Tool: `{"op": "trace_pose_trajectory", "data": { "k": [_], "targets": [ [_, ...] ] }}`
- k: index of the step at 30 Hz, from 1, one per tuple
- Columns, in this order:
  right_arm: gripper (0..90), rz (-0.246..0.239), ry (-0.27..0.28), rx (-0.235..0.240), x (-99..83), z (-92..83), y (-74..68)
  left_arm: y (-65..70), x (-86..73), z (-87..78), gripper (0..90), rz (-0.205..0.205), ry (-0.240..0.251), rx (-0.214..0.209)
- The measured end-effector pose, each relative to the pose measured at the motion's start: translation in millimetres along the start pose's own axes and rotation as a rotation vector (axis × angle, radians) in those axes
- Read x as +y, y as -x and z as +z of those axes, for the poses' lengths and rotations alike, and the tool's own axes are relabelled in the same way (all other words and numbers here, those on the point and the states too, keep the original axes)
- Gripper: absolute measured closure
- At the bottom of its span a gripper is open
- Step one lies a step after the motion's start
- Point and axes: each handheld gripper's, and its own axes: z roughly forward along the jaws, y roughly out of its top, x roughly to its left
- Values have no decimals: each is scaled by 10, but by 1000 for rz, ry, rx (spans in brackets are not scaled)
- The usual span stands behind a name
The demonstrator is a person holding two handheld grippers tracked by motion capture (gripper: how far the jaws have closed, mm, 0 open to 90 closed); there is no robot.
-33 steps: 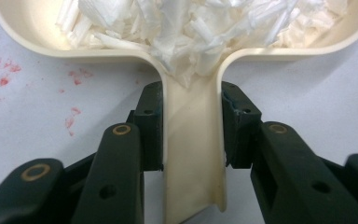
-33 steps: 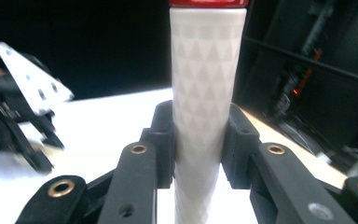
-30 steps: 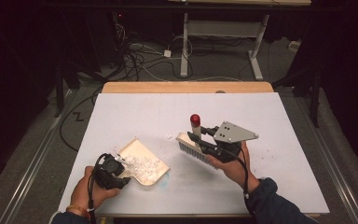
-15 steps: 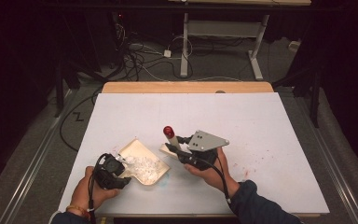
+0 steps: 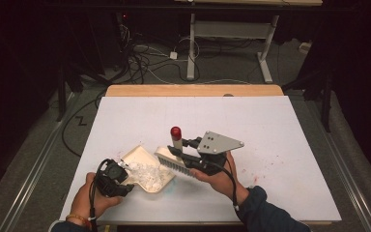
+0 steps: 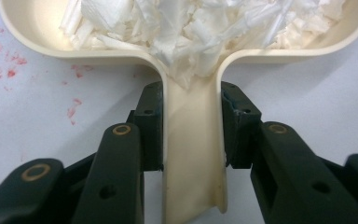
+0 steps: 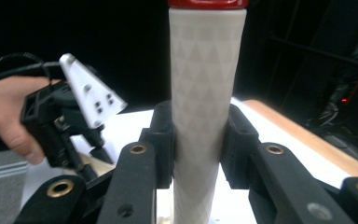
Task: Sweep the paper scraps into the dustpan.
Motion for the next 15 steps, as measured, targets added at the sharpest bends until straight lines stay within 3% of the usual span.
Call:
{"op": "trace_pose_trajectory", "data": {
  "k": [5,6,8,9,15],
  "targets": [
    [704,38,13,-50,28,-138,195,-3,8,14,633,0,-6,-3],
    [704,36,14,-62,31,-164,216,-3,10,18,633,0,-6,-5],
    [703,3,15,-130,33,-256,275,-3,16,23,632,2,-8,-6],
    [703,3,15,-130,33,-256,275,1,20,26,632,4,-8,-6],
    [703,-27,-53,-258,-122,-320,405,11,51,53,633,9,-11,-18]
  ]
}}
